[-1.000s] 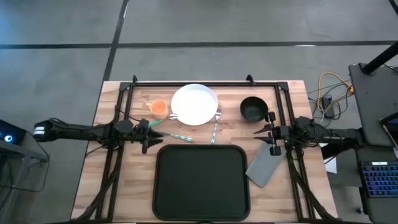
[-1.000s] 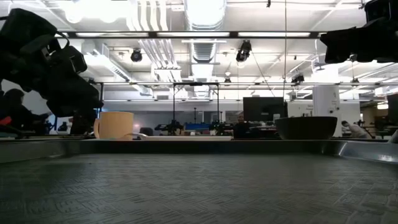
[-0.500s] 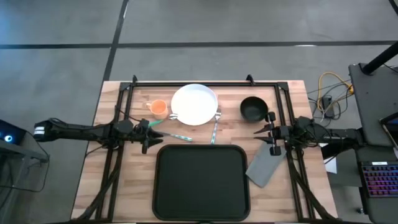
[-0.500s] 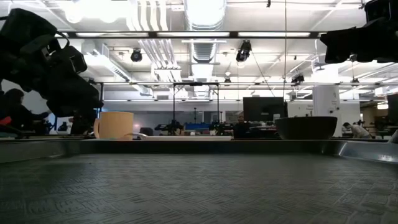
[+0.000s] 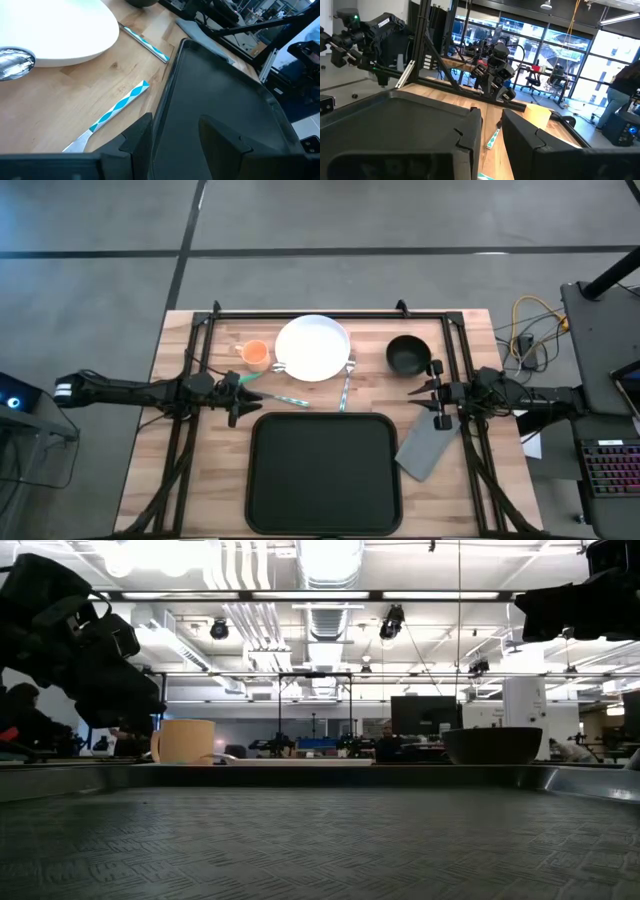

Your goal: Set up tray

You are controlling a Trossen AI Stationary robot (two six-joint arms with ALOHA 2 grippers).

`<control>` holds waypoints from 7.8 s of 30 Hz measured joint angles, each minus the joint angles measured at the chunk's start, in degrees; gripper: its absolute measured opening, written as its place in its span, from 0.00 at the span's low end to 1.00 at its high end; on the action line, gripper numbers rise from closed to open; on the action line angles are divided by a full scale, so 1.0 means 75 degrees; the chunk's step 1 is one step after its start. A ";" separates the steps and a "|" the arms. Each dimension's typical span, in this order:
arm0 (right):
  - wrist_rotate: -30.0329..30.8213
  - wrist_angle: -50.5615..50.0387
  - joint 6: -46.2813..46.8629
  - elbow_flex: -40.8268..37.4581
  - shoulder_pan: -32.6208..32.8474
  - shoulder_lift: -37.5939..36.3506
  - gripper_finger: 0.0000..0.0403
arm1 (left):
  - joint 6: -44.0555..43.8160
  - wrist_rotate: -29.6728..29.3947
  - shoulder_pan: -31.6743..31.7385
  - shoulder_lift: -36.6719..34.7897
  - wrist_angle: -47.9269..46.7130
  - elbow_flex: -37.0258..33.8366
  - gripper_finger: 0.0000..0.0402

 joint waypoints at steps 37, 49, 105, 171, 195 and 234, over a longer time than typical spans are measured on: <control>0.3028 0.0477 0.5336 0.0003 0.0002 0.0223 0.17 | 0.0000 0.0000 -0.0001 0.0000 0.0000 0.0000 0.35; 0.7257 0.0511 1.1941 0.0003 0.0000 0.0588 0.17 | 0.0000 0.0000 0.0002 0.0001 0.0000 0.0000 0.35; 0.7830 0.0594 0.9943 0.0003 -0.0050 0.1703 0.38 | -0.0250 -0.3444 0.2451 0.3547 -0.5829 0.7051 0.35; 0.7452 -0.0024 0.9636 0.0012 -0.0053 0.2303 0.65 | 0.7332 0.1592 0.5970 0.7291 -0.7493 0.8522 0.01; 0.7457 -0.0017 1.0290 0.0012 -0.0050 0.2296 0.63 | 0.0571 0.0545 0.0986 0.7290 -0.7979 0.7761 0.00; 0.5998 0.0361 1.0491 0.0012 -0.0053 0.2308 0.64 | -0.1982 -0.0263 -0.0982 0.7003 -0.7005 0.6916 0.36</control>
